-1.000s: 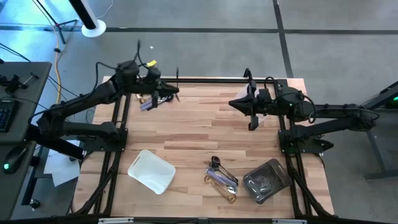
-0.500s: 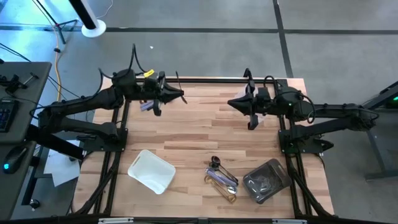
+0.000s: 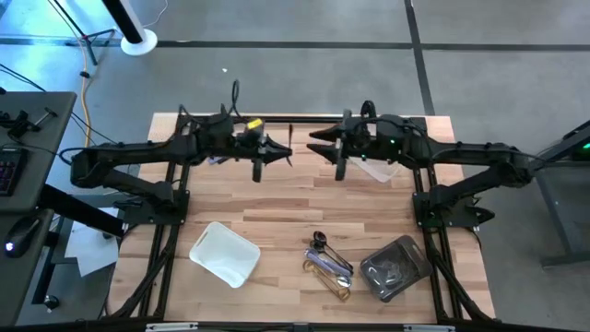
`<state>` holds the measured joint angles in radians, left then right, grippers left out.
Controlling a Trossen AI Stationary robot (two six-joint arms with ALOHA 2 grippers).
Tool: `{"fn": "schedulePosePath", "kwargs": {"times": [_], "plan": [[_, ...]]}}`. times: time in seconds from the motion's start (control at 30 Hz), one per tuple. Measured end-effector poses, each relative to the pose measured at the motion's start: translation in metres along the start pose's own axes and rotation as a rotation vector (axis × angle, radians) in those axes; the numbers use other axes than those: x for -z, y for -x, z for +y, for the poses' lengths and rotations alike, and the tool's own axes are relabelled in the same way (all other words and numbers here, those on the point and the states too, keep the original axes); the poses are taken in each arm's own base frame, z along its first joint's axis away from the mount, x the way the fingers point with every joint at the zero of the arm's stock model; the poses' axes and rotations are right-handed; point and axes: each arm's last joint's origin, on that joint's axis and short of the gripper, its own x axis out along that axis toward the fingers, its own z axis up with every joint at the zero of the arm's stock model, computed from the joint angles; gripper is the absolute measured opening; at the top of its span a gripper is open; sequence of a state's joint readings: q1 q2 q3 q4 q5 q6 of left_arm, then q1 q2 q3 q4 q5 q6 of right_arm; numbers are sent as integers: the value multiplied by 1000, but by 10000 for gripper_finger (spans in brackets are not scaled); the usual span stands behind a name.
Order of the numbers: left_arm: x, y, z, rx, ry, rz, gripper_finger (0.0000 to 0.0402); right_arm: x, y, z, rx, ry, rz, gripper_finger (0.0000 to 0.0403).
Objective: Sort silverware by color (type)
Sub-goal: Put the black spoon into the transparent bin
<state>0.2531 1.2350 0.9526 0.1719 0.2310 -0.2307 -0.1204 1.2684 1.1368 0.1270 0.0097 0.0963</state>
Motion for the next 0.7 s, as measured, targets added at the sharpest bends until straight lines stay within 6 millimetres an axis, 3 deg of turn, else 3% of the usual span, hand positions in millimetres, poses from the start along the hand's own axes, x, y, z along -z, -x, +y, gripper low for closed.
{"fn": "schedulePosePath", "kwargs": {"times": [0.13,0.23,0.47,0.7], "plan": [[3,-12,0,-58,-8,-52,0,5,-14,-3,22,-1,32,190],[4,-17,-1,-87,-9,-77,0,11,-23,-6,68,-7,45,201],[11,-26,1,-104,-7,-66,0,21,-39,-7,85,-18,19,196],[12,-27,1,-115,-7,-68,0,24,-41,-8,122,-24,26,176]]}}
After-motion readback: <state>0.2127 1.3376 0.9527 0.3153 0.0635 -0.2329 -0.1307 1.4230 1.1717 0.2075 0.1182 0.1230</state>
